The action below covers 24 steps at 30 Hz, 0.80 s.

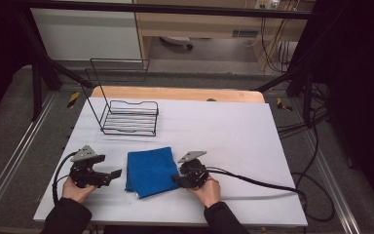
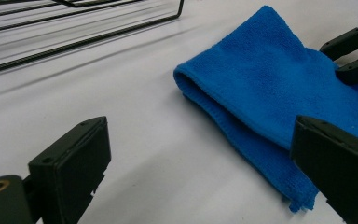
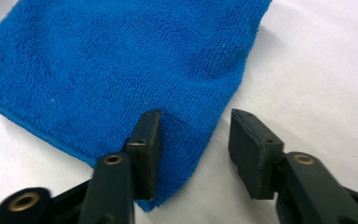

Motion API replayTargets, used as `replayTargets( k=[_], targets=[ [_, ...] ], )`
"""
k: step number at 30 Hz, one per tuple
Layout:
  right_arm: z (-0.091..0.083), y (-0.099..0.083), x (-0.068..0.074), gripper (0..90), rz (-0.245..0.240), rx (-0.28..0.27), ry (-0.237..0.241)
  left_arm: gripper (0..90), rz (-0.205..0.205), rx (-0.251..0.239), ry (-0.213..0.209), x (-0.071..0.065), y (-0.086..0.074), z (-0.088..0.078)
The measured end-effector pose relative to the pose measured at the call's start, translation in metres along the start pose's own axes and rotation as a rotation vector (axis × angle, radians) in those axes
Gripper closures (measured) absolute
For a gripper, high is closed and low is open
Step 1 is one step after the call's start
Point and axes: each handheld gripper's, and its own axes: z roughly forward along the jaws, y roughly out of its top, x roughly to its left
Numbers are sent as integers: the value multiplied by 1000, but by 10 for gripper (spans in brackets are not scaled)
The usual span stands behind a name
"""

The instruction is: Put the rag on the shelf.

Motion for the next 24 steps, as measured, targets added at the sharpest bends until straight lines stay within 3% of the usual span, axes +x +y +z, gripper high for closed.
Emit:
replayTargets(
  k=[5, 10, 11, 15, 18, 21, 24],
  targets=[
    [3, 1, 1, 610, 47, -33, 47, 51, -7, 0, -1, 0, 0, 0],
    [-5, 3, 5, 598, 40, -75, 73, 51, -2, 4, -1, 0, 0, 0],
    [-7, 4, 10, 596, 11, -68, 66, 51, 0, 4, -1, 0, 0, 0],
    [-3, 4, 15, 602, -1, -51, 91, 51, -2, 4, -2, 0, 0, 0],
    [7, 2, 17, 613, -12, -18, 75, 51, -3, 1, -2, -1, 0, 0],
    [8, 2, 19, 668, -24, -19, 72, 52, -3, 6, -3, 0, 0, 1],
    [8, 0, 23, 812, -39, -26, 69, 52, -4, 6, -3, 0, 0, 1]
  ],
)
